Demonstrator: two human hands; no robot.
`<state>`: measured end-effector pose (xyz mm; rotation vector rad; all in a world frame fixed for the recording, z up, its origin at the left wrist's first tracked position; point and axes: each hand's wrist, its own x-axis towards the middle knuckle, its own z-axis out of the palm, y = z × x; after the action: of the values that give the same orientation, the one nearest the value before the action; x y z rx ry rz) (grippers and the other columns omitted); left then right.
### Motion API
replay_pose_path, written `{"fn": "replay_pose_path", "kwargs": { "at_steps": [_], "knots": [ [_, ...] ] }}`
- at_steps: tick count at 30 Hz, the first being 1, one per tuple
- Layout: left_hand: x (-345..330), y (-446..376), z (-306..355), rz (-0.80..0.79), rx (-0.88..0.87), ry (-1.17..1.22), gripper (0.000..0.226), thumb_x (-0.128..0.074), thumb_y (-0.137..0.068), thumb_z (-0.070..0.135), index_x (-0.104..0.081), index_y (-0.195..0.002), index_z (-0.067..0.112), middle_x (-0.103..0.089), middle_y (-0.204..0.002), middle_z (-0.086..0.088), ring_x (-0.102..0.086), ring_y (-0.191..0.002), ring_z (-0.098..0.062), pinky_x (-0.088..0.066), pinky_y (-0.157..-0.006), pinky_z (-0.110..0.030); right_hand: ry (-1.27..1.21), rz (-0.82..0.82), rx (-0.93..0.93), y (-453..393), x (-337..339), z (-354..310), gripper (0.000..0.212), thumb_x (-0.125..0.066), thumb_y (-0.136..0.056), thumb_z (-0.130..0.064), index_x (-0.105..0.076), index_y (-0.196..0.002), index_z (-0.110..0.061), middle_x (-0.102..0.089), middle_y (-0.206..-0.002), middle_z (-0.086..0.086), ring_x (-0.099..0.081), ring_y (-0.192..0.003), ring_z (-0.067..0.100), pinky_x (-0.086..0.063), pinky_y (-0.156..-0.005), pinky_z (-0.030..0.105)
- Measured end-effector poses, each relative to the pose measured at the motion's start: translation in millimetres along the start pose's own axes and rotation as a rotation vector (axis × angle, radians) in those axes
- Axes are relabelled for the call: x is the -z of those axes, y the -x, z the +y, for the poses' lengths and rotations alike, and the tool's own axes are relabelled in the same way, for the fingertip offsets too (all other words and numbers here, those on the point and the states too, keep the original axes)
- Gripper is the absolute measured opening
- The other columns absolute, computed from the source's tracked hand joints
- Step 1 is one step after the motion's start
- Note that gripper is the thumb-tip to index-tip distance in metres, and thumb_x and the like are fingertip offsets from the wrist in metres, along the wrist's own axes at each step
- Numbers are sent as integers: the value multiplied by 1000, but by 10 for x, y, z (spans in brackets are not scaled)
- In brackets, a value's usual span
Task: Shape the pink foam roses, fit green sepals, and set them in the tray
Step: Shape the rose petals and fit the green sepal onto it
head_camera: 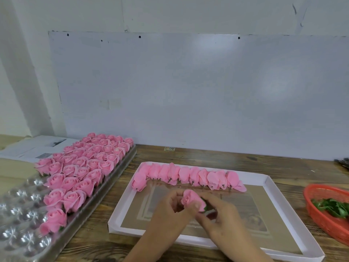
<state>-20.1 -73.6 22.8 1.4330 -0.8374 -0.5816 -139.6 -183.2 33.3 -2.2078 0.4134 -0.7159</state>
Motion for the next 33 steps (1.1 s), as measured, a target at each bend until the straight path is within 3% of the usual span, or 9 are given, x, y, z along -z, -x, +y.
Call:
{"fn": "replay_pose_path", "kwargs": {
  "at_steps": [3,6,12,17,21,24,28,30,33],
  "knots": [
    [18,-19,-26,49,-62,-79,50,-84,-56,56,-64,-103,57,-74,-96,13,-67,-82,-5,-53,-72,-22,-178,6,-79,0,-2,-26,41,-71,-83,-12,-68,-109,-43,-73,-104,-15,-68,-96,9,-55,-83,34],
    [27,-11,-13,69,-123,-121,47,-81,-58,58,-66,-103,56,-73,-94,14,-65,-80,-5,-53,-71,-20,-282,-32,-132,2,-29,-48,33,-70,-82,-16,-68,-112,-32,-73,-105,-3,-68,-98,19,-54,-86,44],
    [-15,23,-1,65,-153,-242,46,-77,-55,60,-64,-100,59,-69,-96,20,-63,-85,-3,-53,-69,-21,-164,-59,-130,5,-111,-13,35,-69,-78,-16,-69,-107,-37,-73,-104,-12,-67,-102,9,-55,-91,36],
    [-19,43,49,82,-295,-191,44,-75,-68,67,-61,-108,57,-62,-111,26,-61,-106,-2,-53,-81,-19,-61,-118,-84,31,-135,-78,29,-55,-75,-36,-57,-97,-55,-67,-87,-24,-62,-81,-3,-48,-68,15],
    [-45,68,108,30,-330,-90,22,-71,-77,64,-74,-89,45,-71,-111,17,-65,-108,-5,-49,-87,-13,9,-166,-72,67,-201,-119,32,-55,-79,-28,-51,-97,-54,-68,-86,-21,-64,-85,-5,-49,-68,13],
    [-45,86,103,-84,-243,-96,18,-72,-75,57,-76,-89,47,-68,-117,26,-63,-111,2,-47,-88,-10,-6,-153,-72,57,-210,-135,40,-58,-84,-15,-53,-99,-52,-67,-96,-17,-62,-94,-10,-51,-79,14],
    [-48,92,112,-176,-207,-40,22,-78,-78,46,-75,-99,39,-72,-111,18,-67,-103,-3,-53,-87,-19,-110,-133,-188,96,-179,-71,40,-62,-86,9,-59,-91,-30,-65,-84,-10,-63,-69,-12,-50,-64,7],
    [-39,89,108,-223,-207,-58,25,-80,-79,47,-73,-99,35,-74,-97,10,-69,-94,-6,-56,-85,-26,-156,-90,-206,90,-177,-72,41,-66,-83,8,-62,-88,-32,-68,-81,-6,-65,-70,-8,-51,-64,9],
    [-15,74,88,-153,-184,-47,60,-85,-63,64,-61,-117,54,-69,-114,17,-67,-108,-5,-54,-86,-19,-176,-11,-129,55,-163,-141,28,-67,-85,-11,-71,-93,-38,-75,-90,-8,-68,-84,-4,-52,-72,12]
  ]
}}
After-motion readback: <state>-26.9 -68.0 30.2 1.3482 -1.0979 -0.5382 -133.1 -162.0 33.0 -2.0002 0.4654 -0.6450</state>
